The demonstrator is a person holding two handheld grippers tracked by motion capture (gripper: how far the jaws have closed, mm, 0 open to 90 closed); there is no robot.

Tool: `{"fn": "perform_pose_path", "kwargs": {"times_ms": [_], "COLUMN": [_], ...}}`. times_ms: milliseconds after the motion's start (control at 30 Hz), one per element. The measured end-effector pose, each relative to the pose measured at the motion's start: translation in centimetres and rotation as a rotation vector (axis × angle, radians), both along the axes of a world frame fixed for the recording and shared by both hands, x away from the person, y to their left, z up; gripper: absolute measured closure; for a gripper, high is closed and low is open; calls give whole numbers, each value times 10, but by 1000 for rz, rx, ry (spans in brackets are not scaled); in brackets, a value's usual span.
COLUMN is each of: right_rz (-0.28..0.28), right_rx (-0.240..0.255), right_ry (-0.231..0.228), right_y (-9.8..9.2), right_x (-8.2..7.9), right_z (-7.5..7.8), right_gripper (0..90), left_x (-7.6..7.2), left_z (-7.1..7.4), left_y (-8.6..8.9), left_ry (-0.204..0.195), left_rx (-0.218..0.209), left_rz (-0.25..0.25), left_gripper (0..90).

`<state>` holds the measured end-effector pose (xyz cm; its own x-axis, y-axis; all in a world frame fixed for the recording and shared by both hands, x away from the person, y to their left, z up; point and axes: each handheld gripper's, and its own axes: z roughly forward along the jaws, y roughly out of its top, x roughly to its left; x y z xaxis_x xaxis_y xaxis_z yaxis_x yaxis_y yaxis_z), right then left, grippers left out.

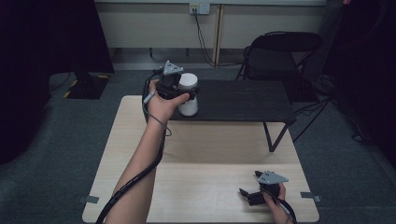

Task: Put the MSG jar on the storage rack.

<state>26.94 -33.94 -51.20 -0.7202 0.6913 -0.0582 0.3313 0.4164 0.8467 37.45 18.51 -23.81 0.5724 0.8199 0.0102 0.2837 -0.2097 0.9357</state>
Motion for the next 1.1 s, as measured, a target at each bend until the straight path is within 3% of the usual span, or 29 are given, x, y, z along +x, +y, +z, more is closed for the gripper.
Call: {"fn": "perform_pose_path", "kwargs": {"times_ms": [267, 367, 400, 433, 467, 533, 667, 900, 967, 1000, 1100], "right_rz": [1, 1, 1, 1, 1, 1, 4, 7, 7, 7, 5], "right_rx": [0, -1, -1, -1, -1, 0, -1, -2, -2, -5, -6], "right_ry": [-1, -1, -1, -1, -1, 0, -2, -3, -3, -6, -9], "right_y": [0, 0, 0, 0, 0, 0, 0, 0, 0, 0, 0], "right_x": [0, 0, 0, 0, 0, 0, 0, 0, 0, 0, -1], "right_z": [0, 0, 0, 0, 0, 0, 0, 0, 0, 0, 0], "right_gripper": [0, 0, 0, 0, 0, 0, 0, 0, 0, 0, 0], "left_x": [-2, -2, -2, -3, -5, -7, -22, -52, -63, -74, -86], "left_z": [-4, -3, -4, -4, -5, -5, -10, -16, -24, -32, -44], "left_y": [0, -2, -2, -3, -4, -3, 8, 24, 30, 37, 43], "left_ry": [-13, -18, -13, -12, -14, 5, 8, 36, 34, 15, 8], "left_rx": [-4, 14, 6, 1, 2, 0, -6, -4, -14, 9, -3], "left_rz": [0, -7, -6, 0, 9, 14, -13, -67, -89, -116, -112], "left_gripper": [337, 314, 282, 168, 168, 84, 12, 6, 6, 3, 0]}}
